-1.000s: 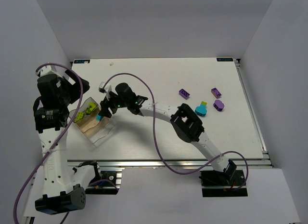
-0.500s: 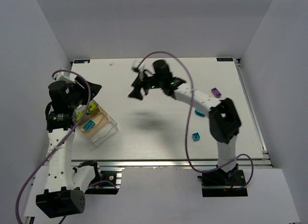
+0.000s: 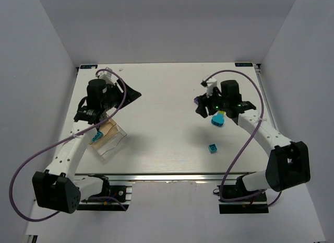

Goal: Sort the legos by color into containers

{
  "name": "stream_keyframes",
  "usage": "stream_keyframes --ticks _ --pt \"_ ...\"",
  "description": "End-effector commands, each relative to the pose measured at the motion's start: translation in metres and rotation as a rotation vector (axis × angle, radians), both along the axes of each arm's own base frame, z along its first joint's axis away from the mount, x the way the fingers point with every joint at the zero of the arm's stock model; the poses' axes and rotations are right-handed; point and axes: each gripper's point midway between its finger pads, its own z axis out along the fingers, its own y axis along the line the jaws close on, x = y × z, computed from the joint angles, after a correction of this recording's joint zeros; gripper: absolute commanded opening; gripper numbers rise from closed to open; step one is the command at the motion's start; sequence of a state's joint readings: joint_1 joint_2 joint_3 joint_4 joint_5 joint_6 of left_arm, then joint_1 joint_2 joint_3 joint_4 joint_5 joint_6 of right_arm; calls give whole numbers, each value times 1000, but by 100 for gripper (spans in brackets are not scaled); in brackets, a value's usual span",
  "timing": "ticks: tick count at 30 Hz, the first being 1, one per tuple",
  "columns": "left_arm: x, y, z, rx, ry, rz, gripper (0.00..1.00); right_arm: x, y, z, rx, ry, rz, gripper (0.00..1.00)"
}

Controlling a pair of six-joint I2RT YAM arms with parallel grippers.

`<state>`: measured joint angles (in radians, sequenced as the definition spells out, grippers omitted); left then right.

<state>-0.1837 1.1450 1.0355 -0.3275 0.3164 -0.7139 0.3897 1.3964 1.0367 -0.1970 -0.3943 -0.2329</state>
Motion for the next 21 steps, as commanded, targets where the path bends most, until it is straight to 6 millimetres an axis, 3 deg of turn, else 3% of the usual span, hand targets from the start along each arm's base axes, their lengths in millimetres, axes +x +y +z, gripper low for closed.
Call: stream_keyframes --ticks 1,4,10,16,21 --pt "10 -9 16 16 -61 -13 70 15 -60 -9 -49 65 -323 64" --pt "13 -17 11 17 -54 -33 72 20 -100 -30 -58 193 -557 70" --pt "12 -28 5 19 -44 -46 76 37 -140 -53 -9 394 -850 74" --pt "9 -26 2 33 -31 -33 78 52 -154 -68 26 497 -1009 76" --pt "3 -24 2 35 -26 -23 78 54 -156 -93 43 603 -1066 75"
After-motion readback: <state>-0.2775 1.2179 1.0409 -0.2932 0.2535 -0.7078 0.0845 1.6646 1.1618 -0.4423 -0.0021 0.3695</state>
